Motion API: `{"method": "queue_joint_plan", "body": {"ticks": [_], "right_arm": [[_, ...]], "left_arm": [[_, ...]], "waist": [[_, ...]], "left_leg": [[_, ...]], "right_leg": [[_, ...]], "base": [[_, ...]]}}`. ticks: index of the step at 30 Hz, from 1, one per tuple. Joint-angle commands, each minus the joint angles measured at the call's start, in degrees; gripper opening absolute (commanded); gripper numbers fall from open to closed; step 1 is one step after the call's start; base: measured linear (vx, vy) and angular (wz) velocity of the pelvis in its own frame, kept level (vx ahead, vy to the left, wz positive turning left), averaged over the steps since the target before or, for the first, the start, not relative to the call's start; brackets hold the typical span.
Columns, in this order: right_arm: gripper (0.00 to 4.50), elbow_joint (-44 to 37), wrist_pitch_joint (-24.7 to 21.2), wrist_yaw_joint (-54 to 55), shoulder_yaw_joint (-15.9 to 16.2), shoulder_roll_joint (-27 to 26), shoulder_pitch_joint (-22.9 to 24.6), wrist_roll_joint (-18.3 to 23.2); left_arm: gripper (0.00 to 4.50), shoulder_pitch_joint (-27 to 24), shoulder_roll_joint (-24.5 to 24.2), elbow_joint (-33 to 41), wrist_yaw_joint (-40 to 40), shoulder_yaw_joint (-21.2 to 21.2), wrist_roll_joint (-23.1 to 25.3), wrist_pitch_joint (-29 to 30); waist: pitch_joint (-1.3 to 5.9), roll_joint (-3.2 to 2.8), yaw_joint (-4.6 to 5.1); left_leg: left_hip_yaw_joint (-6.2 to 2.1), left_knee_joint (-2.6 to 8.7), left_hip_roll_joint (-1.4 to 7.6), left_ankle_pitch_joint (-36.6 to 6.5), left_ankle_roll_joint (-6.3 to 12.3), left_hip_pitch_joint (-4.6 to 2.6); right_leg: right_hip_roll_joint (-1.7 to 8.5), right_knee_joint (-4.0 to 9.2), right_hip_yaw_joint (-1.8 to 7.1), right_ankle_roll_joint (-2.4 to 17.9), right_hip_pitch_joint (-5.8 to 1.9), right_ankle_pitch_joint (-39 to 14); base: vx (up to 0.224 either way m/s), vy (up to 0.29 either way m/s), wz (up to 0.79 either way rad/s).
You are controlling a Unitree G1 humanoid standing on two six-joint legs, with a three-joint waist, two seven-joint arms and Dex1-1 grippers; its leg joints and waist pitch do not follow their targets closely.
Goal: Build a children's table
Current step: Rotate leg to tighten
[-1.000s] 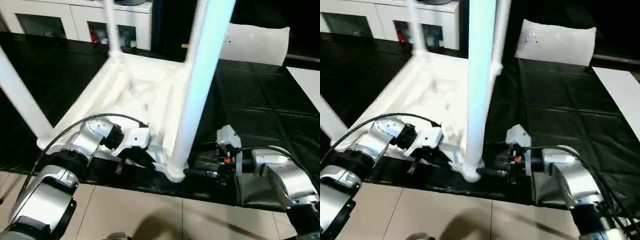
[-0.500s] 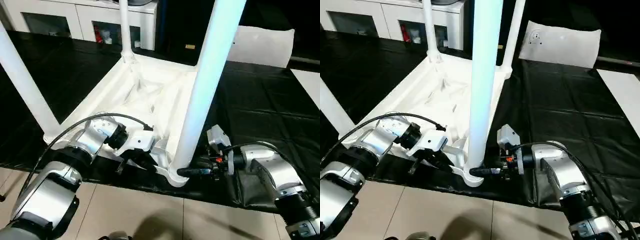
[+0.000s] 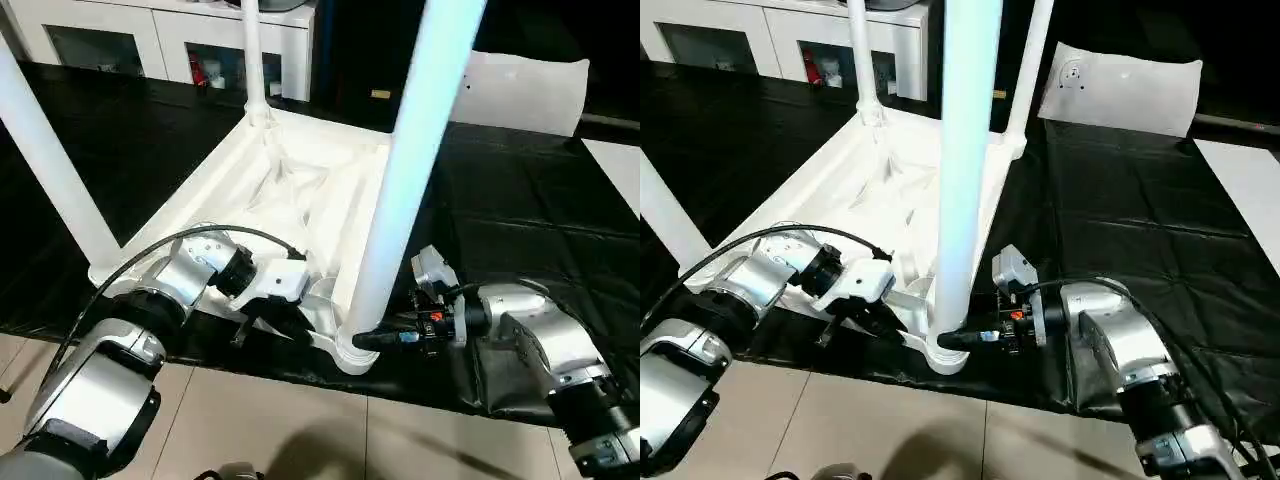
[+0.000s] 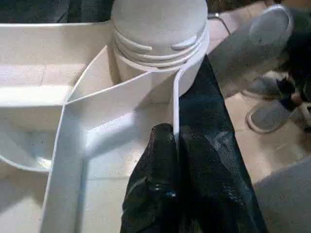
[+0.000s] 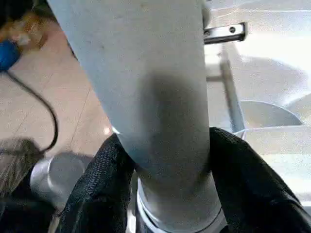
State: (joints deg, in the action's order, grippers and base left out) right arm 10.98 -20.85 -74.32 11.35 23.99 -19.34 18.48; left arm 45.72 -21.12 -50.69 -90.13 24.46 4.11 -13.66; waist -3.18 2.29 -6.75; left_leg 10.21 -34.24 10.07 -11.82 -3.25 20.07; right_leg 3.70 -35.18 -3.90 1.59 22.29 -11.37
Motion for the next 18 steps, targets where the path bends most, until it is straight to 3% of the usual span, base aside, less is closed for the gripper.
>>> {"method": "queue_joint_plan", "body": {"ticks": [1, 2, 5, 7, 8, 10, 13, 15, 16, 18], "right_arm": [[2.02, -4.4, -4.4, 6.4, -0.6, -2.9, 2.1, 2.1], [2.02, -5.1, -4.8, 9.5, -0.6, -4.2, 2.8, 1.0], [2.02, -5.4, -6.9, 20.6, -1.2, -9.6, 3.3, -2.2], [2.02, -5.0, -7.7, 23.6, -1.7, -11.1, 3.0, -2.7], [2.01, -4.6, -8.7, 27.5, -2.6, -13.5, 2.5, -3.2], [2.01, -3.6, -10.3, 35.5, -4.0, -18.0, 1.2, -4.9], [2.01, 0.1, -11.3, 48.2, -6.3, -24.3, -2.8, -8.0], [2.01, 0.3, -11.8, 50.5, -6.3, -25.4, -3.5, -8.9], [2.01, 0.5, -11.7, 50.7, -6.3, -26.1, -3.8, -8.8], [2.69, 0.6, -10.8, 51.1, -6.1, -27.4, -4.3, -8.7]], "left_arm": [[0.0, -1.1, 3.1, 2.1, 5.4, -0.5, -0.8, 4.7], [0.0, -1.3, 3.6, 2.4, 7.6, -1.0, -0.8, 6.4], [0.0, -2.1, 6.4, 3.9, 14.9, -3.1, -1.0, 12.1], [0.0, -2.2, 7.1, 4.3, 16.6, -3.7, -1.0, 13.3], [0.0, -2.3, 8.0, 5.1, 18.5, -4.2, -0.8, 15.4], [0.0, -2.1, 10.4, 6.2, 24.1, -5.4, -0.4, 19.3], [0.0, -0.8, 14.3, 7.3, 32.9, -7.6, -0.1, 24.9], [0.0, -0.9, 14.8, 8.2, 34.3, -7.6, 0.1, 26.5], [0.0, -0.9, 15.2, 8.4, 35.5, -7.8, 0.2, 26.7], [0.0, -1.2, 15.8, 9.4, 36.2, -7.9, 0.6, 27.0]], "waist": [[3.27, -0.41, 0.32], [3.27, -0.41, 0.32], [2.65, -0.33, 1.42], [2.41, -0.16, 2.45], [2.44, -0.27, 3.17], [2.44, -0.19, 4.25], [2.59, -0.22, 5.5], [2.69, -0.45, 5.89], [2.85, -0.53, 6.03], [3.13, -0.6, 6.16]], "left_leg": [[-1.03, 4.47, 4.25, -8.1, 1.42, -0.81], [-1.03, 4.47, 4.25, -8.1, 1.42, -0.81], [-1.67, 5.02, 3.76, -15.1, -1.42, -0.93], [-2.04, 5.2, 3.47, -17.2, -2.11, -0.95], [-2.32, 5.34, 3.35, -17.7, -2.25, -0.69], [-2.52, 5.22, 3.17, -18.7, -2.48, -0.81], [-2.64, 4.99, 2.8, -17.8, -2.05, -0.44], [-2.63, 4.96, 2.8, -17.5, -1.65, -0.56], [-2.46, 4.94, 2.9, -16.4, -0.97, -0.53], [-2.21, 4.98, 3.16, -13.8, -0.31, -0.16]], "right_leg": [[5.72, 3.98, 3.4, 13.4, -2.54, -8.6], [5.72, 3.98, 3.4, 13.4, -2.54, -8.6], [6.17, 5.81, 3.34, 9.0, -2.45, -25.1], [6.07, 6.5, 3.1, 6.3, -2.23, -31.6], [6.03, 6.77, 2.91, 4.8, -2.36, -33.9], [5.94, 7.11, 2.7, 4.1, -1.85, -35.6], [5.78, 7.24, 2.61, 3.8, -1.85, -35.7], [5.67, 7.26, 2.76, 4.3, -1.73, -34.0], [5.44, 6.93, 3.1, 5.4, -1.77, -29.7], [5.18, 5.99, 3.43, 7.9, -2.07, -21.4]], "base": [[0.0, 0.0, 0.0], [0.0, 0.0, 0.0], [0.0, 0.0, 0.0], [0.0, 0.0, 0.0], [0.0, 0.0, 0.0], [0.0, 0.0, 0.0], [0.0, 0.0, 0.0], [0.0, 0.0, 0.0], [0.0, 0.0, 0.0], [0.0, 0.0, 0.0]]}}
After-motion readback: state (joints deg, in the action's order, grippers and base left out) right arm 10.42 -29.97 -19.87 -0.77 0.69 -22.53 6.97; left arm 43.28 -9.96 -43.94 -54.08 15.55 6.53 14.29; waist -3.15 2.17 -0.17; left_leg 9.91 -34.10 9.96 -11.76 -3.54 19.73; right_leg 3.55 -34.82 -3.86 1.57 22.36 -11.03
